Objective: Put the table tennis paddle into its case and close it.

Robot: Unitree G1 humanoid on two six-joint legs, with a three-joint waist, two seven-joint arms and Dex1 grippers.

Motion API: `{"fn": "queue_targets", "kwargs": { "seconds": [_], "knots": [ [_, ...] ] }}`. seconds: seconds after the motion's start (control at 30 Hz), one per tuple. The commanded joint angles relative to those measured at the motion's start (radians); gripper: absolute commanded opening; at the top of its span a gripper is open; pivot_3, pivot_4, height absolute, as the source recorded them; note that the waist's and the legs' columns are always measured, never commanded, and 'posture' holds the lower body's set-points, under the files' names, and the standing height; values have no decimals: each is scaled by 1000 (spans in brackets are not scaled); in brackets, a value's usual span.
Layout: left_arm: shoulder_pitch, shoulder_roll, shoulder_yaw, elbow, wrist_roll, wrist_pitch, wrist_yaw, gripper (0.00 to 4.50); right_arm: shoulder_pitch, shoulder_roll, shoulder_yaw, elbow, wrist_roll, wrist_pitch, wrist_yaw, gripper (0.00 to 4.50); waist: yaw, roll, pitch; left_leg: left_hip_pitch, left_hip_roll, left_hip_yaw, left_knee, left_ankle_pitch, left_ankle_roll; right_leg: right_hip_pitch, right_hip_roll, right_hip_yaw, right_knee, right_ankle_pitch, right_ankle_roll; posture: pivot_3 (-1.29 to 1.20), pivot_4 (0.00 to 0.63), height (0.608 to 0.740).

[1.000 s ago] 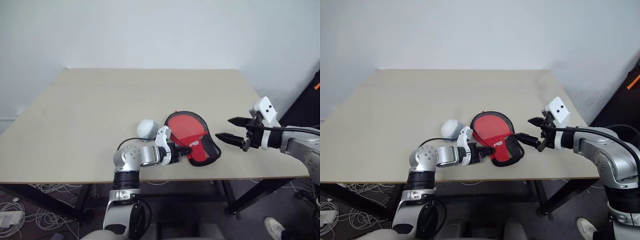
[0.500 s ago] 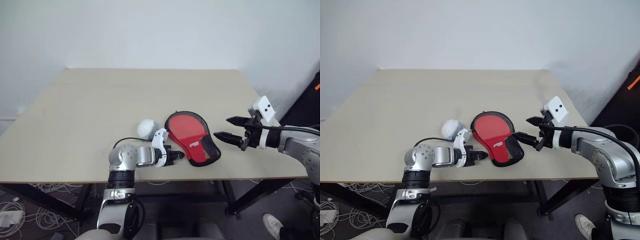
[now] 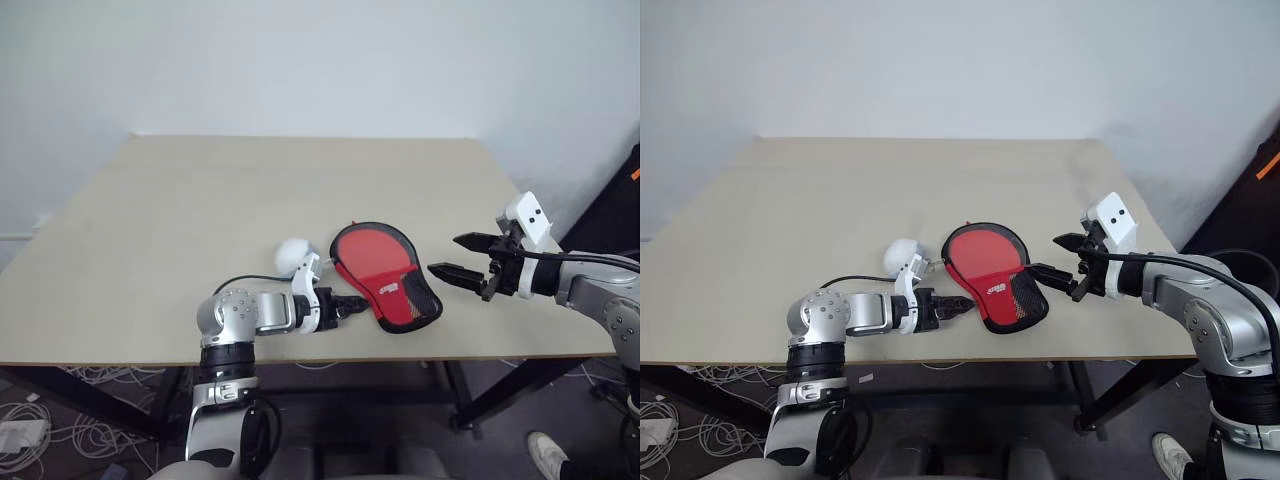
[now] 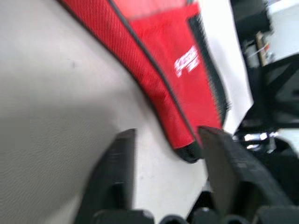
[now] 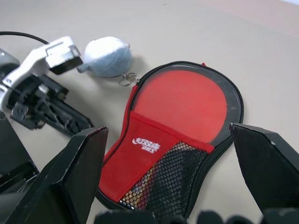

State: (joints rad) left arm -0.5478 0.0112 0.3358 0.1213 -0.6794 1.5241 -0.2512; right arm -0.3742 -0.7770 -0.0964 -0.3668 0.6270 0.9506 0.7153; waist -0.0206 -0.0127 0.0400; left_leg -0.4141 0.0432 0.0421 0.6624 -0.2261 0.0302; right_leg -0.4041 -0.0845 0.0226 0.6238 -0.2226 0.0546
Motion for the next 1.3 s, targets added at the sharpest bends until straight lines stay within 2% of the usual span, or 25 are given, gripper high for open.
{"fn": "queue_targets", "kwargs": {
  "seconds": [0.03,0.23,0.8,1.07,1.3],
  "knots": [
    [-32,-52,78,-9,-24,38,26,3243,-11,4,-24,-30,12,-7,-9,4500,0,0,0,0,0,0,0,0,0,0,0,0,0,0,0,0,0,740],
    [-62,-130,179,43,-13,80,59,3243,-8,7,-28,-33,12,-4,-13,4500,0,-1,0,0,0,0,0,0,0,0,0,0,0,0,0,0,0,740],
    [-36,-120,137,81,30,86,67,3243,13,18,-35,-51,20,1,-35,4500,-1,-1,0,0,0,0,0,0,0,0,0,0,0,0,0,0,0,740],
    [-29,-137,82,141,48,-12,52,3243,9,18,-32,-51,23,1,-37,4500,3,0,0,0,0,0,0,0,0,0,0,0,0,0,0,0,0,740],
    [-80,-185,110,235,49,-134,84,3243,10,21,-27,-52,25,-2,-41,4500,6,0,0,1,-1,-1,1,0,0,2,-1,0,-1,0,0,0,0,740]
  ]
}}
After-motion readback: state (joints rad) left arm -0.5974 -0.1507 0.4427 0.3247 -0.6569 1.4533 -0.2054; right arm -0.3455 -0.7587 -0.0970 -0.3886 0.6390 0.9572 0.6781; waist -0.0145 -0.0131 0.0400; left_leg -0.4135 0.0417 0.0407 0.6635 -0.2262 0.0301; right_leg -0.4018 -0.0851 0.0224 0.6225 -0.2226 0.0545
